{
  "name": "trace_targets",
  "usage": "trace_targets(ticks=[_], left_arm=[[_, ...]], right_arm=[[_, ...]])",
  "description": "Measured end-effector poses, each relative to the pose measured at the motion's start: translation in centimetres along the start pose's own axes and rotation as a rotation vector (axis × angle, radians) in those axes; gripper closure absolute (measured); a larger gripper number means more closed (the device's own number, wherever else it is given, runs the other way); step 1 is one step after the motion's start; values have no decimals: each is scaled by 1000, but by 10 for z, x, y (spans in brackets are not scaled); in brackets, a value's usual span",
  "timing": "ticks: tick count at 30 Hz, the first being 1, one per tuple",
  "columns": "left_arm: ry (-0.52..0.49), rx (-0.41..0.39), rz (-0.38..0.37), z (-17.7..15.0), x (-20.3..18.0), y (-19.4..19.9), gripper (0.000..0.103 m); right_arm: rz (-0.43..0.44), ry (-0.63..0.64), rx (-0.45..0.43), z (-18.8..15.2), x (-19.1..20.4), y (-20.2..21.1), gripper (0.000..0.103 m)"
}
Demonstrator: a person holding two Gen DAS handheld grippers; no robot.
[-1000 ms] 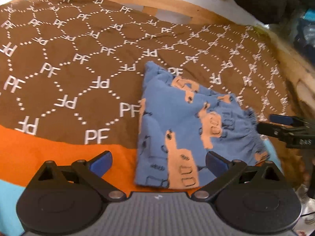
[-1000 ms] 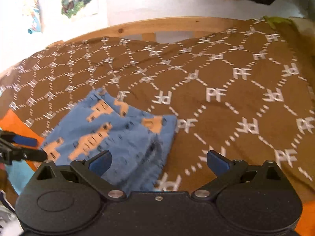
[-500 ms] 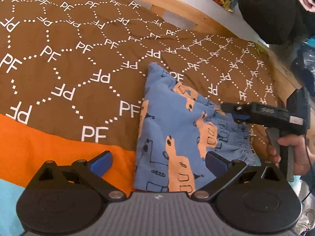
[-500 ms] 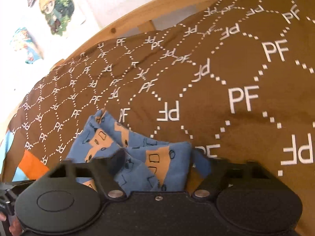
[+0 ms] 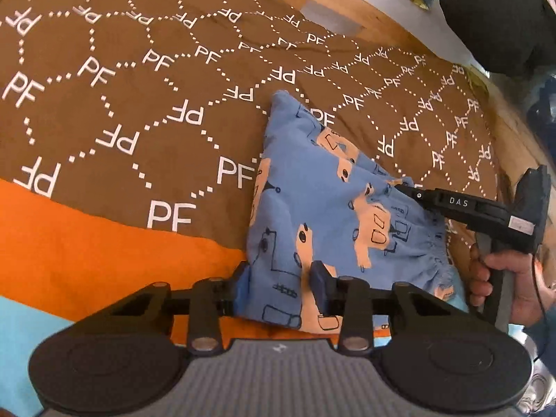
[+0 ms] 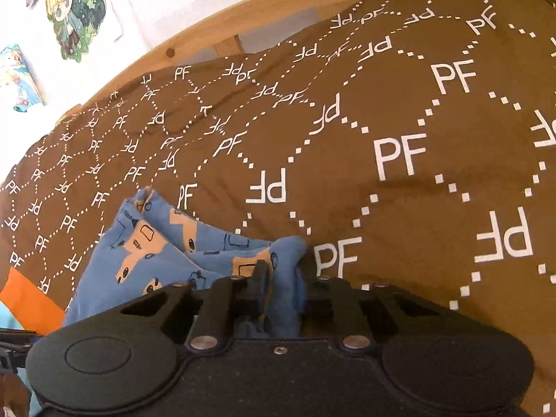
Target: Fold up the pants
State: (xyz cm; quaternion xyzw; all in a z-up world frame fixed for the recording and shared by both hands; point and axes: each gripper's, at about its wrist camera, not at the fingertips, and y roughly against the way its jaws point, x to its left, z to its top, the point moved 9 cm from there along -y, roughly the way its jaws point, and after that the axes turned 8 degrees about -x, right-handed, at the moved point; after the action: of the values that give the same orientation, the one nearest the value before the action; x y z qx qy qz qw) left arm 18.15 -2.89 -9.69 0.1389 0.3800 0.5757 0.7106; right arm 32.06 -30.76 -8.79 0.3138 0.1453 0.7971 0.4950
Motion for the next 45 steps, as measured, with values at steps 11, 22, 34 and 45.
trace_targets(ticks=[11,22,34,45], left_arm=[[-79,-18,46,5,-12,12,83],[-66,-24,35,8,-14,18,87],[-32,-51,-3,24,-24,30,87],[-129,-153,-9,68,-46,38,88]], right_arm=[[-70,175,-115,5,34,28,97],[-68,211,-117,15,41,36,98],[-44,192,-106,39,52,46,98],[-21,277,-203,98,72,52,99]])
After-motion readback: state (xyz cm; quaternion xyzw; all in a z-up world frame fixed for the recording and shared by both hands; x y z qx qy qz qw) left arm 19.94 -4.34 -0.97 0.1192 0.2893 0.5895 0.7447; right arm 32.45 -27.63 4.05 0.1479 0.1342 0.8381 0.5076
